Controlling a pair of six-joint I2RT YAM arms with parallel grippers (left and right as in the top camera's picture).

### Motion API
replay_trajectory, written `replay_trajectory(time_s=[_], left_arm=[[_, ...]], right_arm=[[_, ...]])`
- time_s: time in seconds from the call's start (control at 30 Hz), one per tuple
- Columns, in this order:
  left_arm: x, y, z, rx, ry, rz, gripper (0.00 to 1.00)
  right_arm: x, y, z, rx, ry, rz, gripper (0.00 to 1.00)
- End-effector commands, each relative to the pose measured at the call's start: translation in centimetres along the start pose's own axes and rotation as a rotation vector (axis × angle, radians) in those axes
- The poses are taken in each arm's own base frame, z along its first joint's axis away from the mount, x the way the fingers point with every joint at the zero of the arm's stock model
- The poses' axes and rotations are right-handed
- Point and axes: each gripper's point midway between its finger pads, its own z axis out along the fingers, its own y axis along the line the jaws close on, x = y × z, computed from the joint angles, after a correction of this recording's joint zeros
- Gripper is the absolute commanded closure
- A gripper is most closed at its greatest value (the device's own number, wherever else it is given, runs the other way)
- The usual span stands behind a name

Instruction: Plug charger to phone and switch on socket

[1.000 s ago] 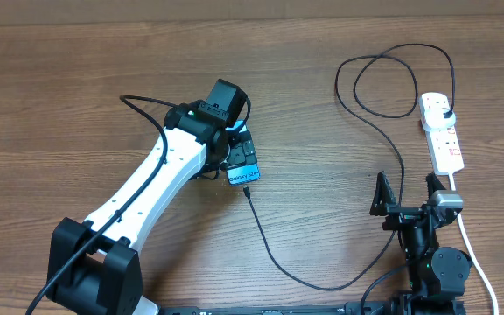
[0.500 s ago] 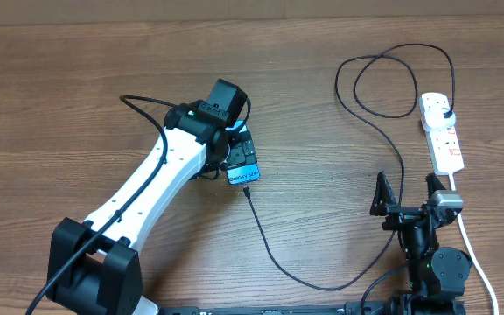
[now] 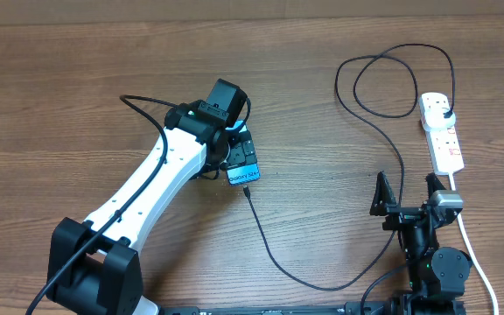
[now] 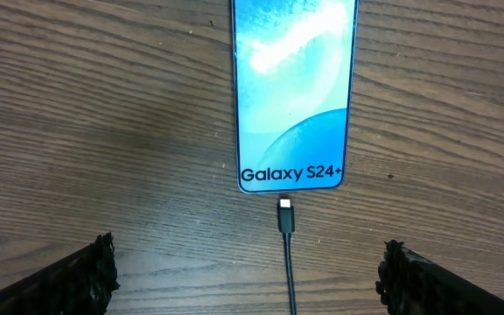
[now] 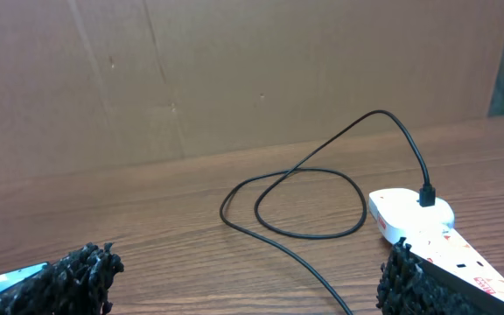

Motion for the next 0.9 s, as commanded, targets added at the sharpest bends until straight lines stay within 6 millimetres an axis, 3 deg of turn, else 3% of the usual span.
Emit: replay_trajectory(time_s=[0.0,0.87], left_arm=[[-0.44,-0.07,0.10,-0.013,-0.015,-0.019,0.00],[-0.13,0.19,0.36,-0.022,-0.005,-0.022,0.00]], right_arm=[[0.19,-0.13,0.00,0.004,-0.003,0.002,0.00],[0.19,-0.13,0.00,0.004,-0.003,0.002,0.00]])
